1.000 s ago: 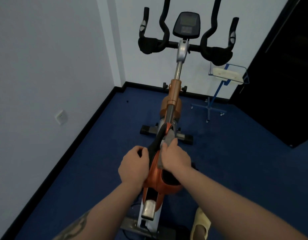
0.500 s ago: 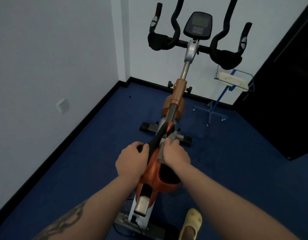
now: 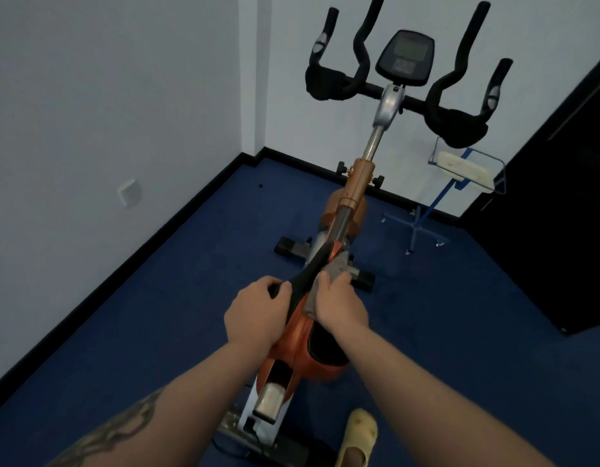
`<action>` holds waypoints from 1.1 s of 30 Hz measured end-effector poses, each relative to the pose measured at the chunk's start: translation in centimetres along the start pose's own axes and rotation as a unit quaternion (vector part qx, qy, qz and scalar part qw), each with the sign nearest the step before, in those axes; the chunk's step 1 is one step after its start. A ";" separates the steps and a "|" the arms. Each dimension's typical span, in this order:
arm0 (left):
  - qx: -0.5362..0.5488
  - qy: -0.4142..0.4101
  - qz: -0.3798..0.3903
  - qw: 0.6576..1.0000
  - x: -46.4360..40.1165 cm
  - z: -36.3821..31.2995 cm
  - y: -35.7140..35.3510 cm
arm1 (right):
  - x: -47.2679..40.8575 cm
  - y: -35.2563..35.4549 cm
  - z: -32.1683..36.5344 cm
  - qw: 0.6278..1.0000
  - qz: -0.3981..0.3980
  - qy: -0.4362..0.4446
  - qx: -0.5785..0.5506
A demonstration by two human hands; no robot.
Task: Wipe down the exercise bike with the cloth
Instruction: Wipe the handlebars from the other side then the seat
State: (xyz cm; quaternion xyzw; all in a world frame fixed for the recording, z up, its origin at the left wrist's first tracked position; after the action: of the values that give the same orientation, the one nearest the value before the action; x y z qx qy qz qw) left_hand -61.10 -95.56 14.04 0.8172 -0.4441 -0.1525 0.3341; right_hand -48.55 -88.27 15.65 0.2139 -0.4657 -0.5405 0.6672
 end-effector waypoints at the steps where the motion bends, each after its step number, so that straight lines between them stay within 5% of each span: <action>1: 0.001 -0.001 0.000 1.000 0.1 0.0 0.0 | 1.0 -0.2 -0.8 1.000 -0.011 0.023 0.008; 5: -0.005 -0.002 -0.006 1.000 -0.1 0.1 0.0 | 3.5 -0.9 -2.5 0.992 -0.060 0.095 0.052; 12: -0.010 0.019 -0.011 1.000 0.1 0.0 0.1 | -4.8 -0.6 1.0 0.998 -0.025 0.006 -0.051; 17: -0.002 0.043 -0.018 0.999 0.2 -0.1 0.4 | -9.2 0.7 2.8 0.988 -0.002 0.148 0.049; 20: 0.013 0.061 -0.021 0.998 0.3 -0.3 0.5 | -9.9 2.5 3.7 0.933 0.026 0.338 0.122; 23: 0.024 0.079 -0.048 0.995 0.4 -0.3 0.5 | -6.7 1.9 2.7 0.805 -0.027 0.552 0.217; 25: 0.025 0.094 -0.084 0.992 0.7 -0.1 0.6 | -4.9 1.1 1.4 0.777 0.058 0.599 0.185; 29: 0.018 0.134 -0.134 0.982 1.3 0.1 0.6 | -8.5 3.4 2.1 0.741 0.114 0.625 0.219; 33: 0.004 0.180 -0.173 0.968 1.6 0.1 0.7 | -9.9 3.1 4.9 0.792 0.028 0.495 0.356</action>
State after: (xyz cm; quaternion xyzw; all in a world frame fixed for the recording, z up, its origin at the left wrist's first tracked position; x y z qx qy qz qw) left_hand -60.70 -97.22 14.58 0.8971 -0.2286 -0.0564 0.3739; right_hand -50.93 -77.13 16.52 0.6613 -0.2370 -0.1378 0.6982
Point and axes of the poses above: each hand's wrist, its own x-axis away from the middle knuckle, its own y-axis out of the back of the hand, z = x × y, the point moved 3 cm from there along -x, towards the middle knuckle, and after that the axes turned 6 degrees about -y, right-handed, at the moved point
